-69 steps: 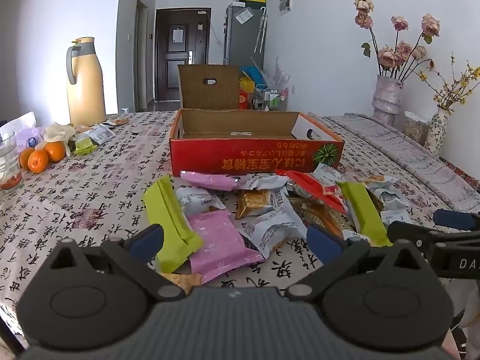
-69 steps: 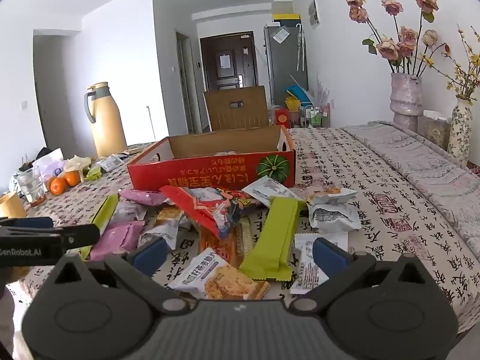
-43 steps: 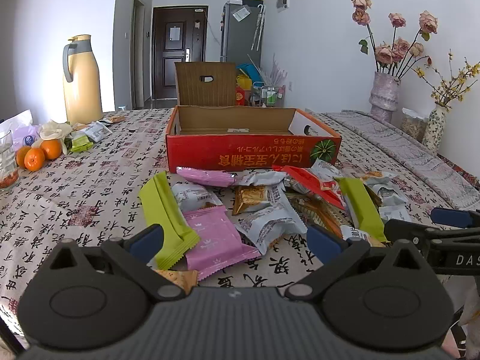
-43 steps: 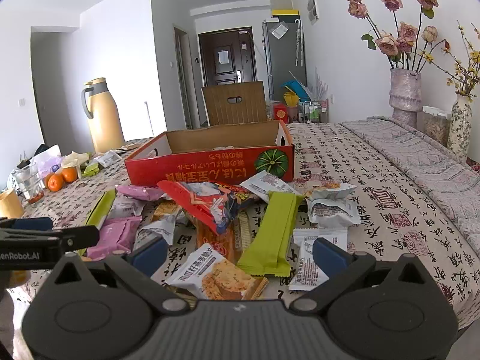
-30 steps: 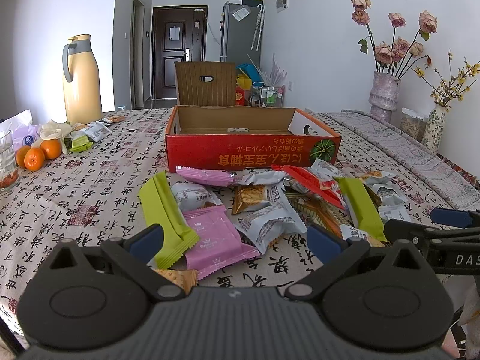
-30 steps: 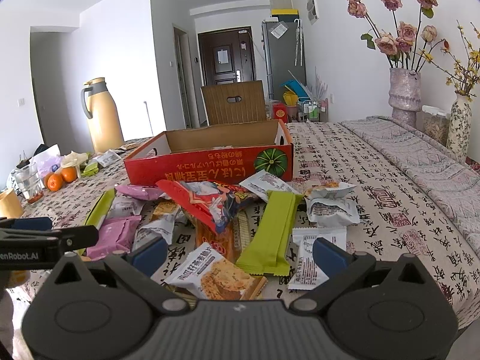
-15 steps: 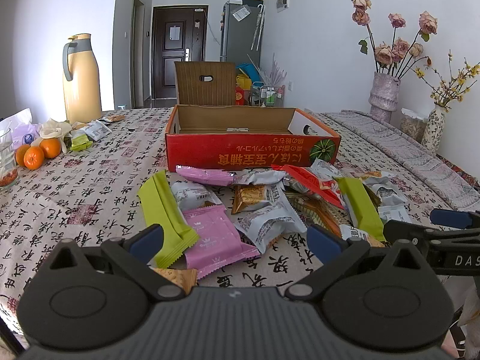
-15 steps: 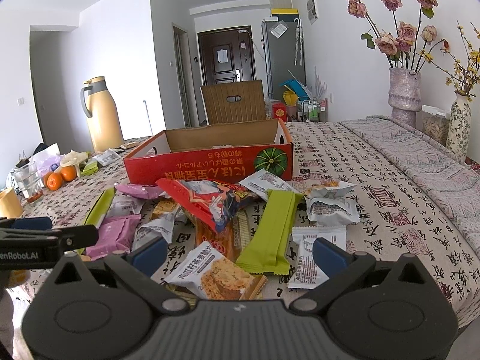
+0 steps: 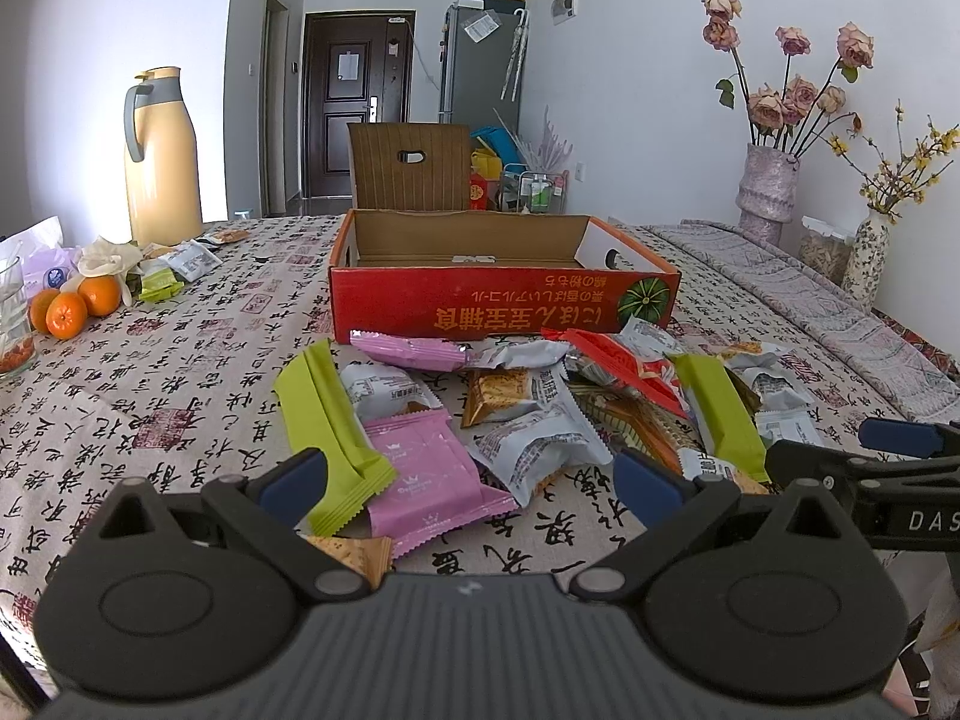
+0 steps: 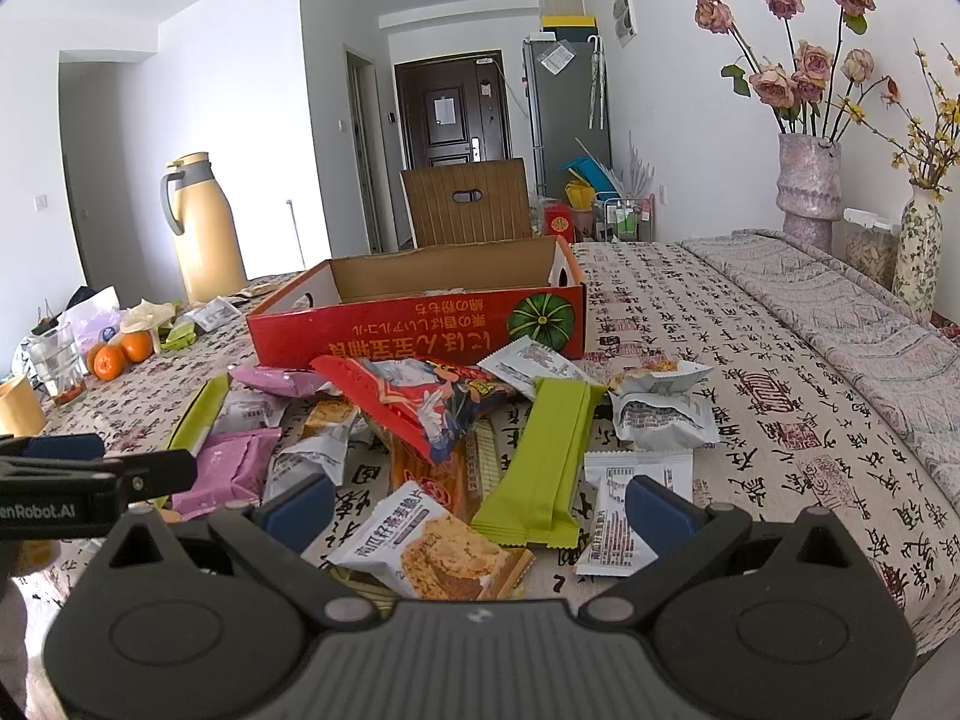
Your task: Organize snacks
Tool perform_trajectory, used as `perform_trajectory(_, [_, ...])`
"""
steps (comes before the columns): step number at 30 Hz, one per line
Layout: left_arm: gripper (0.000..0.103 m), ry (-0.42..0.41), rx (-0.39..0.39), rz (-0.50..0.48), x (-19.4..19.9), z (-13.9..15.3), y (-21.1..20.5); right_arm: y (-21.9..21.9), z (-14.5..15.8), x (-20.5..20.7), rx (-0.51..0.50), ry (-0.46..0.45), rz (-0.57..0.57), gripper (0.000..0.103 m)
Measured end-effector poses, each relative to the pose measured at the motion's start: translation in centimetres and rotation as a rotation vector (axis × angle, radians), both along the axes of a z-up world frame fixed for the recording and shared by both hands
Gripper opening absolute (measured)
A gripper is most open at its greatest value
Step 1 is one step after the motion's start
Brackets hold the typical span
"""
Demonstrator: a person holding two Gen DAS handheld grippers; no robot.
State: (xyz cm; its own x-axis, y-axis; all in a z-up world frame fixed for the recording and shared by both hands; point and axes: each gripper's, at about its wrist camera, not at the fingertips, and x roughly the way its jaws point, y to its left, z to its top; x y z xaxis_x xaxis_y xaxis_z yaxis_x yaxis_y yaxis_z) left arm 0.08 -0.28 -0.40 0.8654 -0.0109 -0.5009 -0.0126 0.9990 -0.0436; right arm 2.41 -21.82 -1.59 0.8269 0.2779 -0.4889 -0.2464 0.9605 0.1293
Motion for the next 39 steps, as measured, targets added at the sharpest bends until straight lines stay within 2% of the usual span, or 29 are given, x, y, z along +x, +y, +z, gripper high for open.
perform_trajectory(24, [0.103,0.005,0.0,0.003,0.1,-0.2,-0.1,-0.2,-0.3,0.2,0.0,0.003,-0.005,0.103])
perform_trajectory(33, [0.103,0.026,-0.006,0.026,1.2,-0.6,0.5,-1.9,-0.7,1.1,-0.007,0.015,-0.062,0.103])
perform_trajectory(35, [0.103,0.032,-0.007,0.03,1.5,-0.6,0.7,-2.4,-0.9,1.6,-0.014,0.023,-0.079,0.101])
perform_trajectory(39, [0.103,0.047,-0.005,0.04,2.2,-0.8,1.0,-3.3,-1.7,2.7,-0.042,0.052,-0.117,0.087])
